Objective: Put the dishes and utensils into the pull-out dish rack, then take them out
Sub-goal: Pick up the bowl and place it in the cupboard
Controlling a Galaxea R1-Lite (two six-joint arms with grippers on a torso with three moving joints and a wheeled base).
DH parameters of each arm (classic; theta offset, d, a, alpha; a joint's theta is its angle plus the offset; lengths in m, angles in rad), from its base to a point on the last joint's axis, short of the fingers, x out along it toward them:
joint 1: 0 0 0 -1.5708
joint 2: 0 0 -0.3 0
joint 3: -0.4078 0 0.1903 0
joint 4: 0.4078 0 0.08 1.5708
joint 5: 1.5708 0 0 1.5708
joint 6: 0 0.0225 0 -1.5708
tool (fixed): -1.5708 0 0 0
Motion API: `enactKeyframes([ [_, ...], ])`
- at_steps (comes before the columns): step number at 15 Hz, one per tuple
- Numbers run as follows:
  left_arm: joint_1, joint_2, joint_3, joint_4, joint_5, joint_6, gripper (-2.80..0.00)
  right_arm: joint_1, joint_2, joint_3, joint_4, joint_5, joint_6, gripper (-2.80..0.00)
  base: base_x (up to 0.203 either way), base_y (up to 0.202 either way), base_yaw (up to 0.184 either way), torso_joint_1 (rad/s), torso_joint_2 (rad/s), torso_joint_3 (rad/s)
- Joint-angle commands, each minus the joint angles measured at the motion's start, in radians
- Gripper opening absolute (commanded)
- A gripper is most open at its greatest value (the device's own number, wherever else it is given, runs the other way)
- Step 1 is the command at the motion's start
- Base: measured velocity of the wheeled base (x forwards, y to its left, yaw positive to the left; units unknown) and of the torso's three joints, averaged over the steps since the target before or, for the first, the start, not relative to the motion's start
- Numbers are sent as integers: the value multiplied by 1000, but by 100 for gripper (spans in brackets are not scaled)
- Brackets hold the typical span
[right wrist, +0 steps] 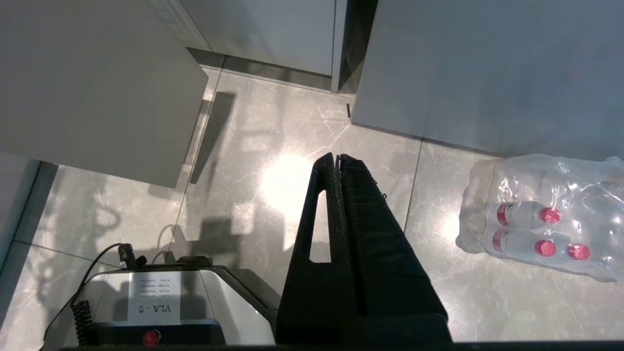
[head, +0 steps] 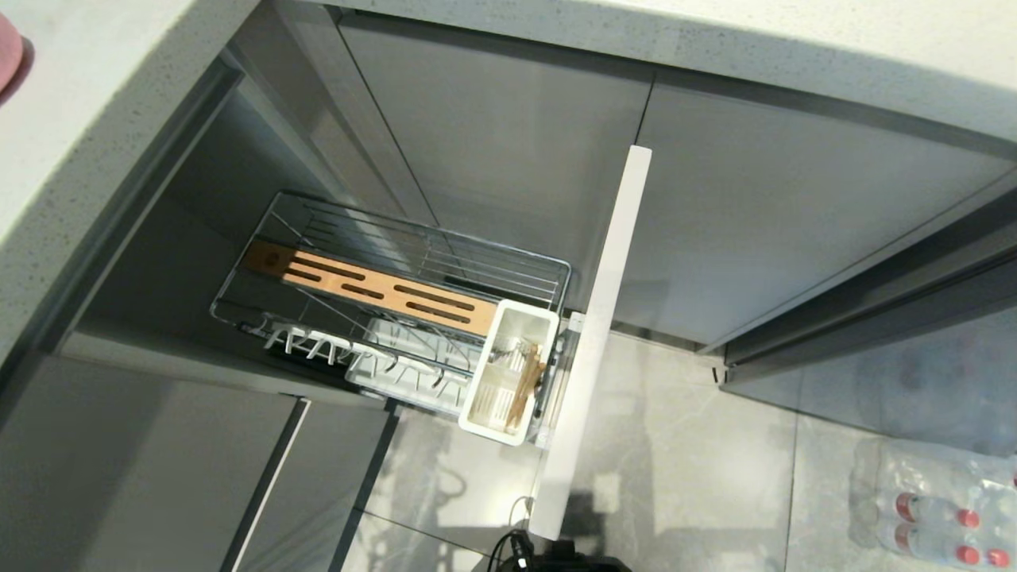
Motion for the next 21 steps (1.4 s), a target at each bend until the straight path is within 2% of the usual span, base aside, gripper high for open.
enactKeyframes([
  [1,0,-2,-24,-1,-1,2,-280,0,0,0,0,0,0,-280,0,0,0,0,0,0],
  [2,0,-1,-77,6,-2,2,-280,0,0,0,1,-1,0,-280,0,0,0,0,0,0],
  [4,1,40,-276,63,2,0,-280,0,0,0,0,-1,0,-280,0,0,0,0,0,0],
  [6,0,160,-551,141,37,-1,-280,0,1,0,0,-1,0,-280,0,0,0,0,0,0],
  [9,-2,497,-979,207,114,7,-280,0,0,0,1,0,0,-280,0,0,0,0,0,0],
  [14,0,1086,-1507,209,186,-21,-280,0,1,0,-1,-1,0,-280,0,0,0,0,0,0],
  [16,0,1291,-1668,206,260,-66,-280,0,0,0,-1,-1,0,-280,0,0,0,0,0,0],
  [18,2,1455,-1787,202,353,-140,-280,0,0,0,-1,-1,0,-280,0,0,0,0,0,0],
  [20,20,1556,-1846,184,443,-265,-280,0,0,0,-1,-1,0,-280,0,0,0,0,0,0],
  [21,35,1566,-1857,165,461,-313,-280,0,0,0,-1,-1,0,-280,0,0,0,0,0,0],
])
